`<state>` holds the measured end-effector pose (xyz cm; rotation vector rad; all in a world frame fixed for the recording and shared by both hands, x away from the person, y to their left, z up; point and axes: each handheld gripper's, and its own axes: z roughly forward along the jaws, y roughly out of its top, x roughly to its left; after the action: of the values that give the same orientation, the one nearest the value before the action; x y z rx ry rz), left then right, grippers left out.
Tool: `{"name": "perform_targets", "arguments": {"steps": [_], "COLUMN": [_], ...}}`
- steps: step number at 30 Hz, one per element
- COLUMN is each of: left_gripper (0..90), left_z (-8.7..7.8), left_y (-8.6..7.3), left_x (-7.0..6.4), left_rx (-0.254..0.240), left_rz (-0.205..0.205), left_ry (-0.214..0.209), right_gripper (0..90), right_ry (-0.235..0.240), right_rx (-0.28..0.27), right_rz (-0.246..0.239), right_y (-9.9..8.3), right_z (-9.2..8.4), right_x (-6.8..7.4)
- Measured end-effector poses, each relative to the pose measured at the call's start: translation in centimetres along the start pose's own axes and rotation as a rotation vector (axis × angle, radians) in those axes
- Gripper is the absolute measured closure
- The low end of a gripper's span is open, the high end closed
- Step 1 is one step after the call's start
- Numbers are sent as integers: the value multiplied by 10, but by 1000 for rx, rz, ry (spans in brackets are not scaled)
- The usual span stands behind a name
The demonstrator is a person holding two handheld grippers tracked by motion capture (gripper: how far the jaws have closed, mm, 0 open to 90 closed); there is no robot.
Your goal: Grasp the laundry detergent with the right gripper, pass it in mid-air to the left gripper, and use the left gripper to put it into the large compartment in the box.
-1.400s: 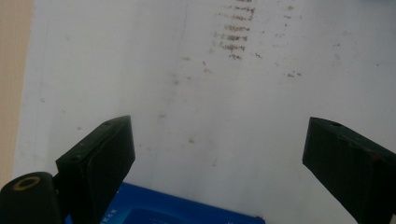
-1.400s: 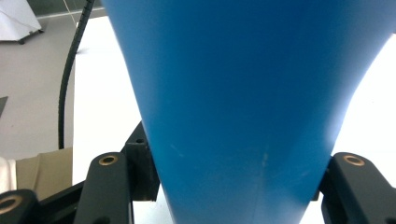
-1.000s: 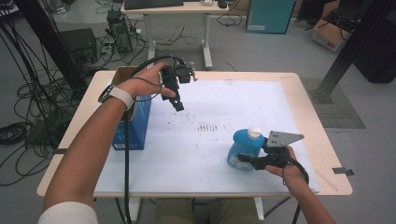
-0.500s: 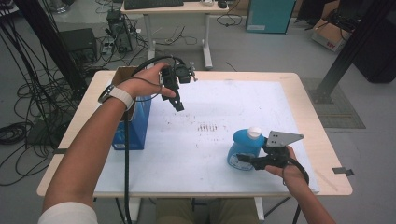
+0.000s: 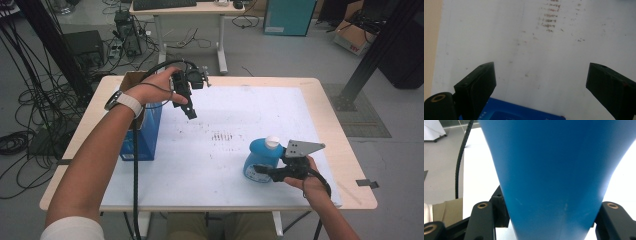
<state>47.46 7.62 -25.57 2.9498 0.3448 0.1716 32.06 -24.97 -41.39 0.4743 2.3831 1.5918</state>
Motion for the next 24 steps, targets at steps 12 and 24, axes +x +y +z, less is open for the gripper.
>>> {"name": "perform_targets", "arguments": {"steps": [12, 24], "left_gripper": [96, 96], "left_z": [0, -2], "left_y": [1, 1], "left_x": [-2, -1], "left_rx": [-5, 6], "left_rz": [-7, 15], "left_ry": [-3, 6], "right_gripper": [415, 414], "right_ry": [3, 3], "right_rx": [-2, -2], "right_rz": [-2, 5], "right_y": [0, 0], "right_z": [0, 0], "right_x": [0, 0]}}
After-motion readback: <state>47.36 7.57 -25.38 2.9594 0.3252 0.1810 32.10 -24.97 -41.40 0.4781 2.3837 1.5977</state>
